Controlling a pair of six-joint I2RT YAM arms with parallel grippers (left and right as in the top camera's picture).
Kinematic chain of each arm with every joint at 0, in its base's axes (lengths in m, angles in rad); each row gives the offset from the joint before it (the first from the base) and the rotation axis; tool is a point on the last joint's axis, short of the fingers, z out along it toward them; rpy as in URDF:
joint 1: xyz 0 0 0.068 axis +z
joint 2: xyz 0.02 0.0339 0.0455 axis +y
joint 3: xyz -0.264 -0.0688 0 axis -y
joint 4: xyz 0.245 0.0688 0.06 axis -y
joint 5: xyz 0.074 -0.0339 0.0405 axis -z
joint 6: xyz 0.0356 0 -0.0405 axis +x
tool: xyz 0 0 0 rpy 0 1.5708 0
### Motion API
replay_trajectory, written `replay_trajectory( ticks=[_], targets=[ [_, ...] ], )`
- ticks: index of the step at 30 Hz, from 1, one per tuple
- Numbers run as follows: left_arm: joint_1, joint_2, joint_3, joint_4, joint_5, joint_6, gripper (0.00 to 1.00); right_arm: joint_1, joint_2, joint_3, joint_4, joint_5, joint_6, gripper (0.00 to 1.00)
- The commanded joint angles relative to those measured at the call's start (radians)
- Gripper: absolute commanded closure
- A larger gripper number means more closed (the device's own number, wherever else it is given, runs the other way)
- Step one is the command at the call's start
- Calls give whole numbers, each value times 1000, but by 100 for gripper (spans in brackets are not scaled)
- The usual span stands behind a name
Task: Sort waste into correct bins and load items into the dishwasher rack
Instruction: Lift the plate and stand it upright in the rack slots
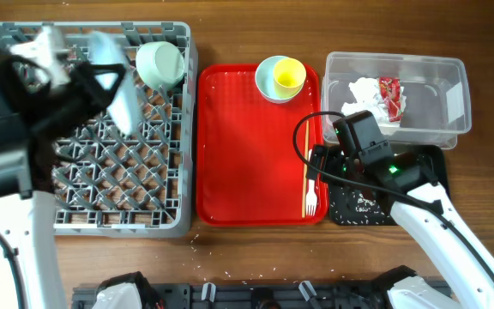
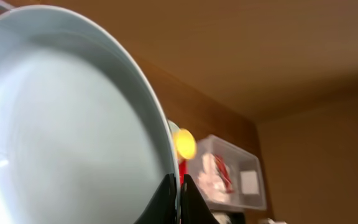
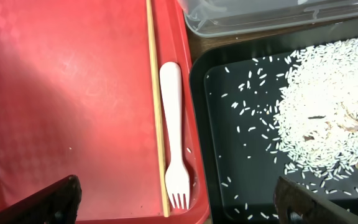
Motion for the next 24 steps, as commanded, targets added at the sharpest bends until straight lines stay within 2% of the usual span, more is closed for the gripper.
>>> replay_trajectory(
  ticks=[1, 4, 11, 13, 18, 24],
  targets=[
    [113, 57, -4, 4, 139, 172, 96, -4, 2, 11, 3, 13, 4, 0],
    [141, 156, -4, 10, 278, 225, 96, -4, 2, 11, 3, 13, 4, 0],
    [146, 353, -4, 14, 344, 331, 96, -4, 2, 11, 3, 13, 4, 0],
    [145, 387, -5, 8, 307, 364, 96, -4, 2, 11, 3, 13, 4, 0],
    [146, 405, -5, -23, 30, 365, 96, -4, 2, 11, 3, 13, 4, 0],
    [145, 406, -5, -15, -7, 382, 82, -4, 2, 11, 3, 13, 4, 0]
  ],
)
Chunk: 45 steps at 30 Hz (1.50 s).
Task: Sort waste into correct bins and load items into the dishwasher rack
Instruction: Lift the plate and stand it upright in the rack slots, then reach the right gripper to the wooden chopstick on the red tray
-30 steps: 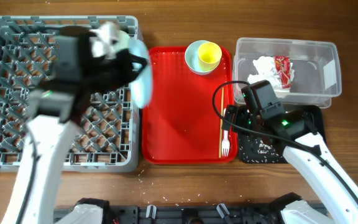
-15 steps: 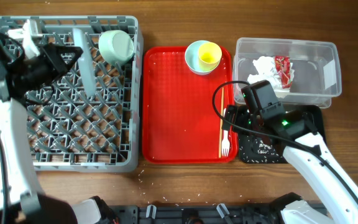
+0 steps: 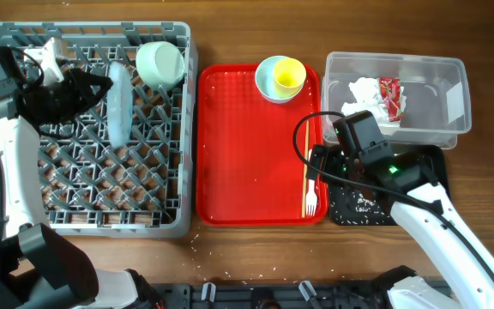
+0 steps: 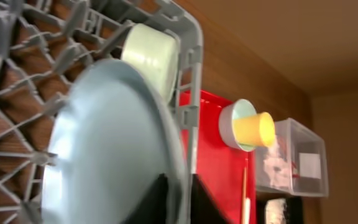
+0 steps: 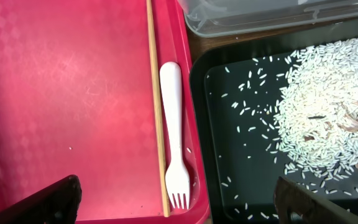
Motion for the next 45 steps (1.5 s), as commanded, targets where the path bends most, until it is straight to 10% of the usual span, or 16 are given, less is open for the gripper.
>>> replay_trajectory(
  ticks=[1, 13, 40, 42, 45],
  targets=[
    [5, 8, -4, 11, -54, 32, 77, -4, 2, 11, 3, 12, 4, 1],
    [9, -88, -3, 79, -117, -114, 1, -4, 2, 11, 3, 12, 4, 0],
    [13, -323, -4, -83, -110, -216, 0, -4, 2, 11, 23, -181, -12, 1],
    [13, -323, -4, -82, -110, -216, 0, -4, 2, 11, 32, -243, 13, 57],
    [13, -323, -4, -82, -110, -216, 0, 14, 4, 10, 36, -182, 55, 73]
  ],
)
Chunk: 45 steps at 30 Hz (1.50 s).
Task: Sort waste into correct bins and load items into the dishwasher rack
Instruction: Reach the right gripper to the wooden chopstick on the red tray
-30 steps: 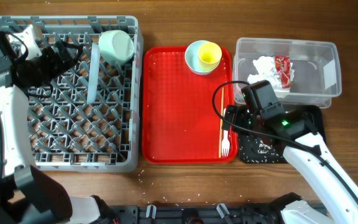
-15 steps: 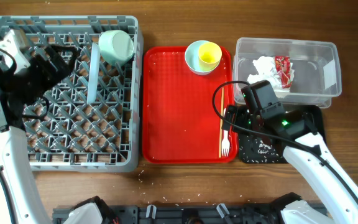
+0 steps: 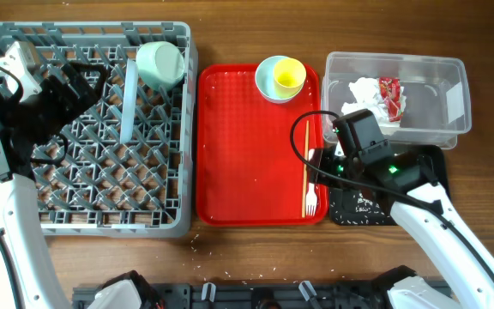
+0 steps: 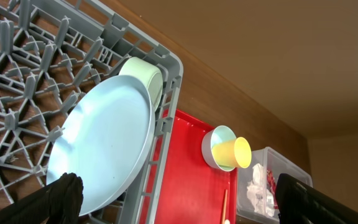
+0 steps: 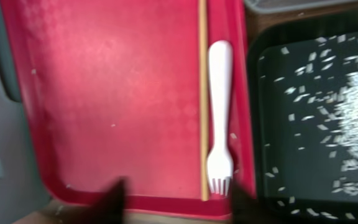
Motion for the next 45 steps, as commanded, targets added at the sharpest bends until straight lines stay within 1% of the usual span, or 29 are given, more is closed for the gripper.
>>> replay_trajectory(
  ticks=[1, 3, 5, 8, 10, 13, 16, 21, 25, 26, 28, 29, 30, 32, 34, 38, 41, 44, 45],
  targets=[
    [6, 6, 0, 0, 9, -8, 0, 30, 13, 7, 6, 52, 45, 73],
    [6, 6, 0, 0, 9, -8, 0, 54, 37, -8, 30, 108, 87, 75],
    [6, 6, 0, 0, 9, -8, 0, 79, 76, -36, 79, 128, 120, 75],
    [6, 6, 0, -1, 9, -8, 0, 118, 171, -56, 165, 131, 120, 73],
    [6, 6, 0, 0, 9, -8, 0, 140, 256, -56, 217, 182, 118, 72],
    [6, 6, 0, -1, 9, -8, 0, 143, 350, -56, 244, 253, 119, 72],
    [6, 6, 0, 0, 9, -8, 0, 143, 433, -56, 289, 259, 114, 72],
    [6, 6, 0, 0, 8, -8, 0, 143, 484, -56, 329, 243, 116, 73],
    [6, 6, 0, -1, 9, -8, 0, 143, 496, -64, 317, 240, 117, 73],
    [6, 6, 0, -1, 9, -8, 0, 143, 497, -77, 332, 240, 118, 74],
    [6, 6, 0, 0, 9, -8, 0, 143, 499, -108, 367, 239, 118, 81],
    [6, 6, 0, 0, 9, -8, 0, 143, 499, -113, 368, 239, 119, 86],
    [6, 6, 0, 0, 9, -8, 0, 143, 499, -111, 365, 232, 117, 95],
    [6, 6, 0, 0, 9, -8, 0, 143, 492, -98, 359, 173, 95, 96],
    [6, 6, 0, 0, 8, -8, 0, 143, 475, -50, 343, 68, 48, 96],
    [6, 6, 0, 0, 9, -8, 0, 143, 409, 35, 332, -75, 44, 96],
    [6, 6, 0, 0, 8, -8, 0, 143, 351, 44, 334, -116, 102, 96],
    [6, 6, 0, 0, 9, -8, 0, 143, 299, 44, 382, -256, 107, 96],
    [6, 6, 0, -1, 9, -8, 0, 143, 287, 44, 395, -292, 131, 96]
  ],
)
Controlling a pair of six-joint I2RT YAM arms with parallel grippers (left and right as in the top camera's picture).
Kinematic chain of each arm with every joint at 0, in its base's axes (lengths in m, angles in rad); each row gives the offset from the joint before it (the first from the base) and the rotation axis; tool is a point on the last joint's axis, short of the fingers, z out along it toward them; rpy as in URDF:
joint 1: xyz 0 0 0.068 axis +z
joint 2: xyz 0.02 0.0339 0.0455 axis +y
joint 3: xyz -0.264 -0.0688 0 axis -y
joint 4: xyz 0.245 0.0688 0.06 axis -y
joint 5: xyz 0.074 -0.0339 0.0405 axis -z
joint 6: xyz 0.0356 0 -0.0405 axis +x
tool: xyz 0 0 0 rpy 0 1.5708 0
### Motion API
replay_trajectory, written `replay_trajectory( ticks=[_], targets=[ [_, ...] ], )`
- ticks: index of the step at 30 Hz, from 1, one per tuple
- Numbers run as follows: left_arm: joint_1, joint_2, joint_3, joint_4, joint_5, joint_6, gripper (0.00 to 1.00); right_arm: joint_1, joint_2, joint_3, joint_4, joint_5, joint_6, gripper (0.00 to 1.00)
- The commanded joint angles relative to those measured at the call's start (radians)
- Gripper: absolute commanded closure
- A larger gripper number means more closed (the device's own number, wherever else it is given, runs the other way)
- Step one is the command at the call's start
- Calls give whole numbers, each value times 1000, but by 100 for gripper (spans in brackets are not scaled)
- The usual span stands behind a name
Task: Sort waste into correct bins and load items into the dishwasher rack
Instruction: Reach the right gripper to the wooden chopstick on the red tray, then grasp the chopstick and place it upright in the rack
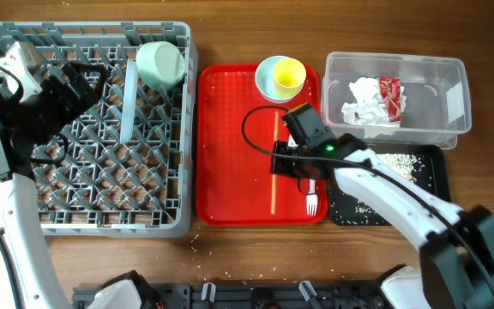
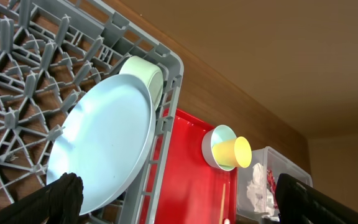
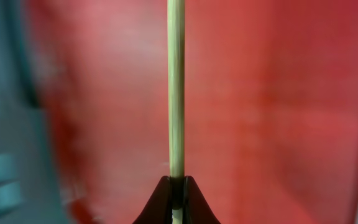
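My right gripper (image 3: 177,186) is shut on a thin wooden stick (image 3: 176,81). From overhead, the right gripper (image 1: 280,163) holds the stick (image 1: 274,196) lengthwise over the middle of the red tray (image 1: 230,146). A white fork (image 1: 312,202) lies at the tray's right edge. A pale blue bowl (image 1: 267,79) with a yellow cup (image 1: 289,75) in it sits at the tray's far end. A pale blue plate (image 2: 101,149) stands on edge in the grey rack (image 1: 84,184), beside a green cup (image 1: 161,63). My left gripper (image 2: 182,199) is open above the rack, near the plate.
A clear bin (image 1: 440,107) at the far right holds crumpled white paper and a red wrapper. In front of it a black tray (image 1: 429,184) holds spilled rice. Rice grains lie on the wooden table near its front edge.
My right gripper was open over the stick and fork at the tray's right edge. It is now shut on the stick, which has moved left towards the tray's middle. The left arm has not moved.
My left gripper held the plate above the rack, then held it on edge among the rack's pegs. By 1.5 s ago it stood open, with the plate left standing there. The right gripper stayed open over the fork and stick, and now grips the stick.
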Motion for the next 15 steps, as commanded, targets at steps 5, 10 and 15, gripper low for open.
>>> replay_trajectory(
  ticks=[5, 10, 15],
  targets=[
    [6, 4, 0, 2, 9, -8, 0, 46, -81, 24, 151, -288, 176, 96],
    [6, 4, 0, 2, 8, -8, 0, 135, -81, 23, 246, -282, 252, 96],
    [6, 4, 0, 3, 8, -8, 0, 255, -81, 23, 348, -175, 348, 96]
  ],
)
